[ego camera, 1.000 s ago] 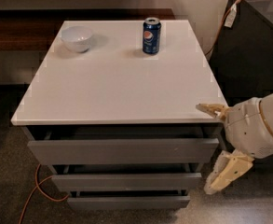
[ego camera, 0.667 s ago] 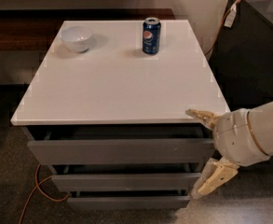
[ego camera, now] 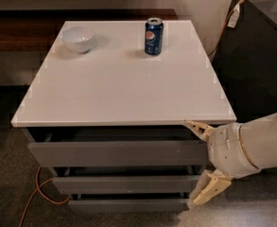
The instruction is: Place pepsi can into top drawer
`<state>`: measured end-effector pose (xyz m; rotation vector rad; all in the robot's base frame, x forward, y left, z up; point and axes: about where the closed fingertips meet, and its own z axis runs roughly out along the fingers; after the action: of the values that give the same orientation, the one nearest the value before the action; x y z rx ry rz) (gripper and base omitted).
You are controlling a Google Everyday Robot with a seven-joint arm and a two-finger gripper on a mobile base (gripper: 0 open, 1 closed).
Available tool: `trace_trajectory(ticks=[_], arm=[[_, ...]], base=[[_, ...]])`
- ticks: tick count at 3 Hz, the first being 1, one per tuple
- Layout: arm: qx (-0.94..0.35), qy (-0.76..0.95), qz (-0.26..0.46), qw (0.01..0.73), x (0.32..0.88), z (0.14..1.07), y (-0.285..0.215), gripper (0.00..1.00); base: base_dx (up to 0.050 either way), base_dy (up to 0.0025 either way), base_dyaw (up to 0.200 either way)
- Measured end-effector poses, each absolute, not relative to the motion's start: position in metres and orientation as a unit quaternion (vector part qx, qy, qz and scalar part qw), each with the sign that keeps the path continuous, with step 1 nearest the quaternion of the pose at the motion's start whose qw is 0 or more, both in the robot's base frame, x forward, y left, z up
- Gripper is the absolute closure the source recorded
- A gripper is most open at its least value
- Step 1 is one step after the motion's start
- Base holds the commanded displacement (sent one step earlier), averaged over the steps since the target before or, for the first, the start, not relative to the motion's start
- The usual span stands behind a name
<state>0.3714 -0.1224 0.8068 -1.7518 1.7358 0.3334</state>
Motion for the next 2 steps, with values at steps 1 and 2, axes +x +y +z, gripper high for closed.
trace_trajectory(ticks=[1, 2], arm=[[-0.669, 0.659, 0.147, 0.309, 0.368, 0.784, -0.118, 0.00], [-0.671, 0.659, 0.163, 0.298, 0.368, 0.758, -0.111, 0.00]], base=[[0.000, 0.00000, 0.000], [0.000, 0.00000, 0.000]])
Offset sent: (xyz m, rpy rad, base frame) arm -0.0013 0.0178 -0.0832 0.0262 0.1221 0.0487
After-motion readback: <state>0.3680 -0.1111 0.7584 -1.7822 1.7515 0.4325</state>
